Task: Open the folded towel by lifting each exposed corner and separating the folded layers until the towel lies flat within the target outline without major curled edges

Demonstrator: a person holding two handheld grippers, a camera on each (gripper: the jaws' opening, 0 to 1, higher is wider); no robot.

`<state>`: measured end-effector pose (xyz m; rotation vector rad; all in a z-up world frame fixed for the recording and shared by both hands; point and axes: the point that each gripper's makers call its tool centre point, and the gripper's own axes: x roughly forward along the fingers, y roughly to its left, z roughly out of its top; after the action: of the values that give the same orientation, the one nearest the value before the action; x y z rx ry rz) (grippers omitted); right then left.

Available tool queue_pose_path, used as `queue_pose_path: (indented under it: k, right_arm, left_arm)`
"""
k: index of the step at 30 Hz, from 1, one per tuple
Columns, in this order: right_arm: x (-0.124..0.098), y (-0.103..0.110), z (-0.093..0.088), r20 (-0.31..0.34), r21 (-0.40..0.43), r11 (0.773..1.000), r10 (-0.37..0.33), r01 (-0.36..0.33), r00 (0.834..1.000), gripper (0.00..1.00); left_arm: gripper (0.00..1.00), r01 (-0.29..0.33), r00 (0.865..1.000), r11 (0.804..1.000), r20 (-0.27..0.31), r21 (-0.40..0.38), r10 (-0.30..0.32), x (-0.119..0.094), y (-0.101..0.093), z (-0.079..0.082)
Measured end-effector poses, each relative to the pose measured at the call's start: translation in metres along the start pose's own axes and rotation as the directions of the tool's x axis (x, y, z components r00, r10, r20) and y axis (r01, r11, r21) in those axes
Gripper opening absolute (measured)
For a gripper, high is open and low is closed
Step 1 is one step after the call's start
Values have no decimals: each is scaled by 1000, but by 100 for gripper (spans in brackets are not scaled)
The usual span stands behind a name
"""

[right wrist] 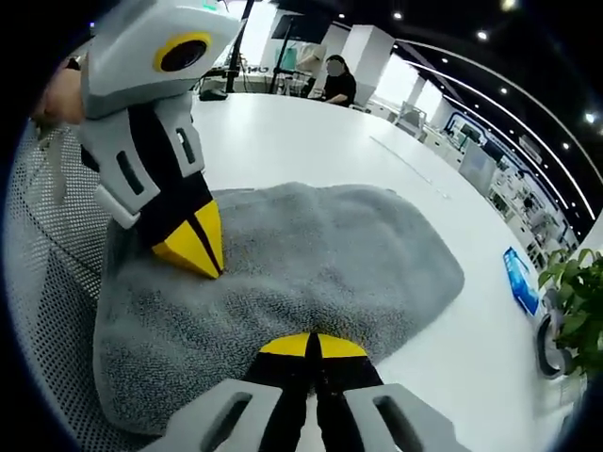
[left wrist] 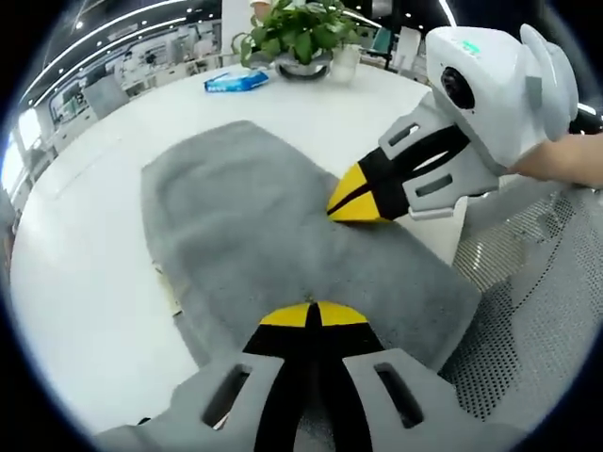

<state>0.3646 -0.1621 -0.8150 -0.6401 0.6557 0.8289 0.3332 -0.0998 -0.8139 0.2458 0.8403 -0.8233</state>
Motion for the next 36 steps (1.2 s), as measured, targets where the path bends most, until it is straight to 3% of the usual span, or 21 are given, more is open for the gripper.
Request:
queue_pose_path:
  k: [3, 4, 5, 6, 8, 10, 11, 13, 15, 19, 20, 26, 28, 31, 34, 36]
  right_arm:
    - [-3, 0, 2, -13, 13, 1000, 16, -16, 1000, 0]
    - [-8, -5, 10, -4, 35, 999, -9, 9, 1000, 0]
    - [-9, -7, 14, 18, 50, 998, -24, 23, 1000, 0]
    - [-16, -5, 39, 151, 119, 993, -5, -13, 988, 0]
    - [-23, -8, 50, 207, 202, 979, -13, -30, 978, 1]
    - [-25, -12, 52, 225, 208, 978, -23, -25, 974, 3]
    - [-25, -13, 50, 215, 203, 979, -21, -24, 976, 4]
    - [-24, -13, 47, 202, 214, 977, -25, -20, 979, 4]
    - [-23, -11, 44, 188, 212, 977, -20, -21, 982, 4]
    - [-22, -7, 41, 168, 193, 981, -10, -23, 986, 4]
    - [-22, -7, 41, 169, 189, 982, -9, -24, 986, 4]
    - [-22, -10, 38, 161, 203, 979, -13, -20, 987, 4]
    - [-22, -11, 38, 163, 221, 975, -14, -22, 987, 4]
    - [-22, -11, 38, 165, 232, 972, -12, -27, 986, 5]
    - [-21, -9, 39, 169, 236, 971, -6, -35, 986, 5]
    - [-21, -7, 40, 171, 240, 970, 1, -43, 985, 5]
  left_arm:
    - [0, 34, 999, 997, 14, -65, -34, -3, 1, 1]
    - [0, 38, 999, 987, 28, -154, -34, -7, 5, 7]
    - [0, 17, 998, 979, 70, -203, -3, -11, 14, 15]
    - [1, -15, 993, 972, 114, -233, 42, -15, 25, 21]
    - [2, -109, 976, 955, 150, -277, 155, -28, 54, 24]
    - [4, -166, 968, 930, 128, -327, 218, -35, 71, 16]
    - [4, -183, 966, 902, 98, -392, 239, -36, 78, 7]
    - [4, -154, 974, 886, 83, -438, 211, -34, 76, 3]
    - [4, -137, 976, 898, 97, -417, 194, -31, 70, 7]
    - [3, -188, 979, 937, 23, -295, 204, -23, 66, -6]
    - [3, -189, 977, 944, 47, -272, 209, -24, 66, -1]
    - [4, -188, 976, 925, 44, -331, 214, -28, 71, -4]
    - [4, -221, 969, 922, 35, -318, 244, -30, 75, -5]
    - [6, -226, 966, 924, 50, -309, 253, -33, 78, -2]
    - [8, -193, 975, 928, 47, -320, 219, -26, 71, -2]
    - [6, -205, 974, 944, 45, -258, 224, -27, 71, 0]
